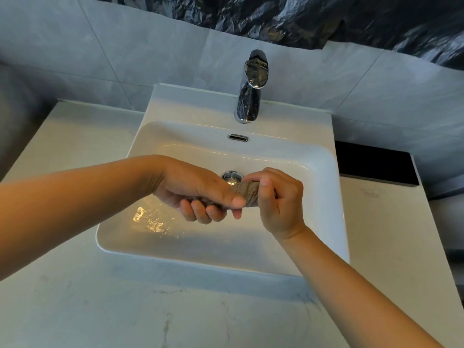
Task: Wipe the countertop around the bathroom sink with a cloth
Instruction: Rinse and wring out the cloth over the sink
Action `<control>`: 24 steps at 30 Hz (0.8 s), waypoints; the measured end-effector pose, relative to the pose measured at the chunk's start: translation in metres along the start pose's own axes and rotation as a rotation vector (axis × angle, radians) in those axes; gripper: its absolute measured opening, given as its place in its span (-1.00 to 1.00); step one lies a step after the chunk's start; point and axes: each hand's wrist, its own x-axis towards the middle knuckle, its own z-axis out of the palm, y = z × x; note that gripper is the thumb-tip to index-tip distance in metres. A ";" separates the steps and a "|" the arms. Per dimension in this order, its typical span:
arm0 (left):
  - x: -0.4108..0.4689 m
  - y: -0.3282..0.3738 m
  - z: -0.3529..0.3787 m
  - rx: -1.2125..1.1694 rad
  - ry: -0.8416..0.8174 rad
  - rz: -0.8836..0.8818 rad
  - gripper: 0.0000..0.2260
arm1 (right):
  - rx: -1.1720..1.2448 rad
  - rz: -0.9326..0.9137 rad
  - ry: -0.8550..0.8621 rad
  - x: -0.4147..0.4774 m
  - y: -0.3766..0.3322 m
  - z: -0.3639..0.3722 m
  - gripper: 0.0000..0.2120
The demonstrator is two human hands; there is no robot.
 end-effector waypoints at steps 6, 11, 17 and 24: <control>0.027 -0.004 0.017 0.742 0.776 -0.073 -0.76 | -0.128 0.370 -0.314 0.003 0.018 0.001 -0.42; 0.047 -0.010 0.007 1.141 0.934 -0.046 -0.81 | -0.031 0.784 -0.473 0.005 0.023 0.009 -0.58; 0.053 -0.012 -0.007 1.375 0.857 0.003 -0.76 | 0.118 1.219 -0.573 0.010 0.015 0.008 -0.67; 0.056 -0.010 -0.013 1.477 0.817 0.097 -0.73 | 0.447 1.500 -0.580 0.002 0.016 0.008 -0.59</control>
